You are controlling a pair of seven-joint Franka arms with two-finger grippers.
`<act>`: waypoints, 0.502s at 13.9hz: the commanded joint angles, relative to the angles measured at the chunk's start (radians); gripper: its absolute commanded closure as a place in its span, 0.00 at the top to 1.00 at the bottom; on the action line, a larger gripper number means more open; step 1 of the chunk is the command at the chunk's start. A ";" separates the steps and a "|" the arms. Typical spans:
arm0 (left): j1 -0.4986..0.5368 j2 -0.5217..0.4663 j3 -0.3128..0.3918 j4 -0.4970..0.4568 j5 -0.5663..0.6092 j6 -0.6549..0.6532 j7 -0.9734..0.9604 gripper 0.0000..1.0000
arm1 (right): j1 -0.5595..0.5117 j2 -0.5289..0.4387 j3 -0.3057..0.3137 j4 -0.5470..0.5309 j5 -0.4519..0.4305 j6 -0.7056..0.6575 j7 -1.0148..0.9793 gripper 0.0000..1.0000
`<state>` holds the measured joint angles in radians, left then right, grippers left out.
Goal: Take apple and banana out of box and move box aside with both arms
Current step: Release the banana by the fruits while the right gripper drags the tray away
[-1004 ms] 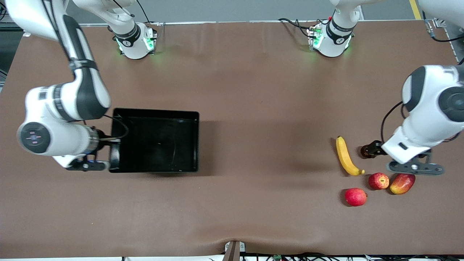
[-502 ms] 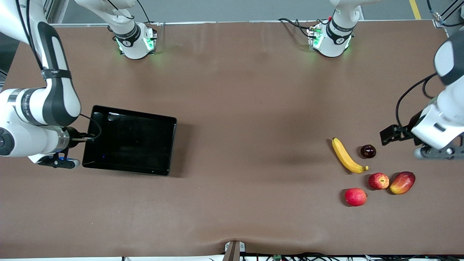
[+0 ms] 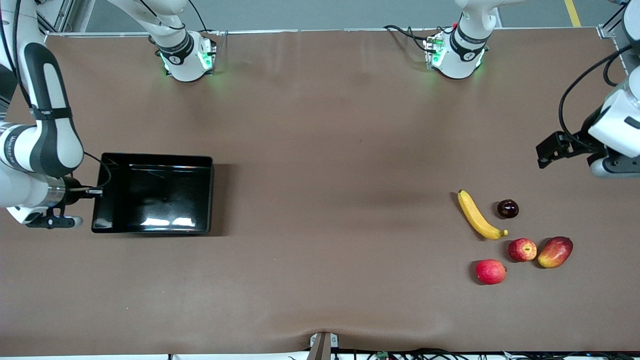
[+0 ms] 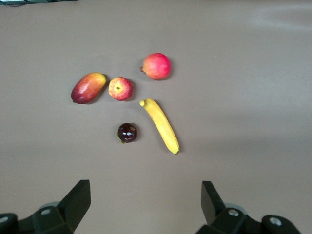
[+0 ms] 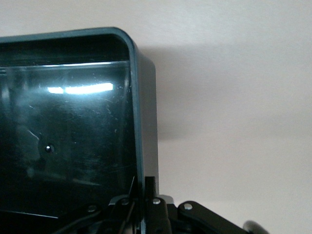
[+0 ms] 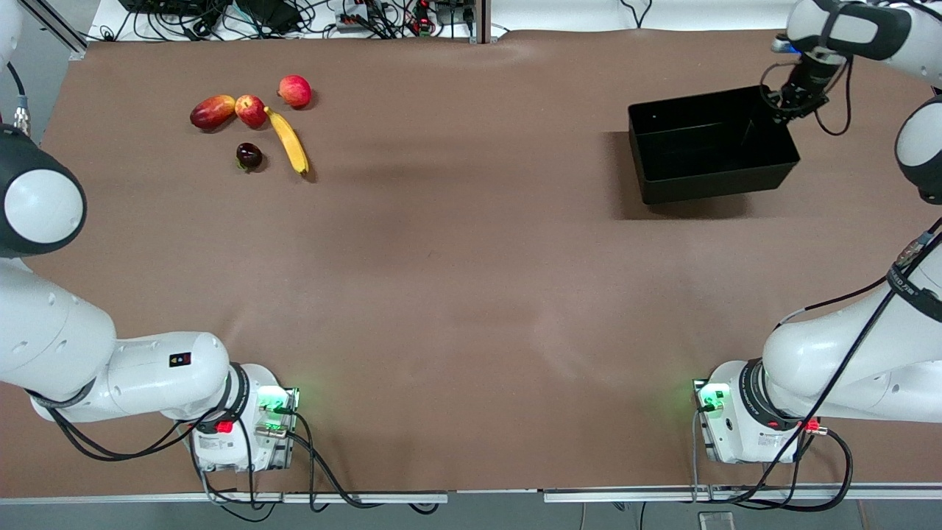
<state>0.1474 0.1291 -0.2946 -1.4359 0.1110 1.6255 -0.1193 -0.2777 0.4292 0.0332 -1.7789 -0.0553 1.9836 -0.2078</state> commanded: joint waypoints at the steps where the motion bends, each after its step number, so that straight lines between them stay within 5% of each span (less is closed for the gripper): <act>1: -0.070 -0.063 0.067 -0.069 -0.025 -0.003 0.006 1.00 | -0.092 -0.043 0.028 -0.126 -0.006 0.126 -0.093 0.00; 3: -0.092 -0.097 0.083 -0.102 -0.025 -0.015 0.007 1.00 | -0.123 -0.044 0.028 -0.207 -0.005 0.246 -0.113 0.00; 7: -0.169 -0.152 0.181 -0.156 -0.068 -0.013 0.009 1.00 | -0.140 -0.037 0.028 -0.224 0.005 0.259 -0.113 0.00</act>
<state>-0.0068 0.0304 -0.1469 -1.5411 0.0844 1.6115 -0.1193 -0.3949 0.4252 0.0378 -1.9638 -0.0528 2.2360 -0.3076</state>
